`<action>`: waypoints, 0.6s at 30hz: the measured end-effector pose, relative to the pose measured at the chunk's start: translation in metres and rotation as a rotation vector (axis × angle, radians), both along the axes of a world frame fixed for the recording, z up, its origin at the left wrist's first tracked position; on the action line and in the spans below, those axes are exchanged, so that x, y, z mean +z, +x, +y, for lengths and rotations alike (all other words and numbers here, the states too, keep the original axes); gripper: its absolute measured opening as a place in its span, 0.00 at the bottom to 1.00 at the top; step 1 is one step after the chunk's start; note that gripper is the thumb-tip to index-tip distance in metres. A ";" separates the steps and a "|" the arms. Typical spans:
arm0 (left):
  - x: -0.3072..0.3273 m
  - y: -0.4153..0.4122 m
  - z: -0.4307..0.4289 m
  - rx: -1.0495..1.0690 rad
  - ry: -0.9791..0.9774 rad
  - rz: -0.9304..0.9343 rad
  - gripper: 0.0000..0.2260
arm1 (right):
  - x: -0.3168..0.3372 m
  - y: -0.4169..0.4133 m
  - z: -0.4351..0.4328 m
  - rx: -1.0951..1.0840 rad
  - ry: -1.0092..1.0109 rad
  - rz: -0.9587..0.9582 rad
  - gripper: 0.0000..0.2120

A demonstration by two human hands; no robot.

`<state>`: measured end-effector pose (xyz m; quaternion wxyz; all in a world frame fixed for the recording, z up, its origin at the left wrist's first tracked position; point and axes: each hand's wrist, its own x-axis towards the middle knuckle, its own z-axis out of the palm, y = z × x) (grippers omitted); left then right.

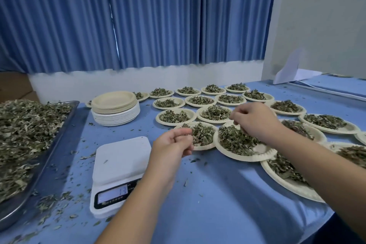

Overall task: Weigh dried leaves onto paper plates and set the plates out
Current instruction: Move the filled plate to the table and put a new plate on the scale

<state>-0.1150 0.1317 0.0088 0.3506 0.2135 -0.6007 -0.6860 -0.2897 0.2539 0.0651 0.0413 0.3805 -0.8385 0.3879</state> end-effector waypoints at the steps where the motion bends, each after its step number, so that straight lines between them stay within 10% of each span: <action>1: 0.005 0.010 -0.006 0.016 -0.060 -0.003 0.07 | 0.001 0.010 -0.008 0.044 0.006 0.003 0.09; 13: 0.013 0.168 -0.134 0.541 -0.646 -0.495 0.14 | 0.007 0.100 -0.145 0.368 0.101 0.116 0.10; 18: -0.001 0.178 -0.149 0.455 -0.754 -0.749 0.14 | -0.003 0.122 -0.221 0.455 0.315 0.267 0.11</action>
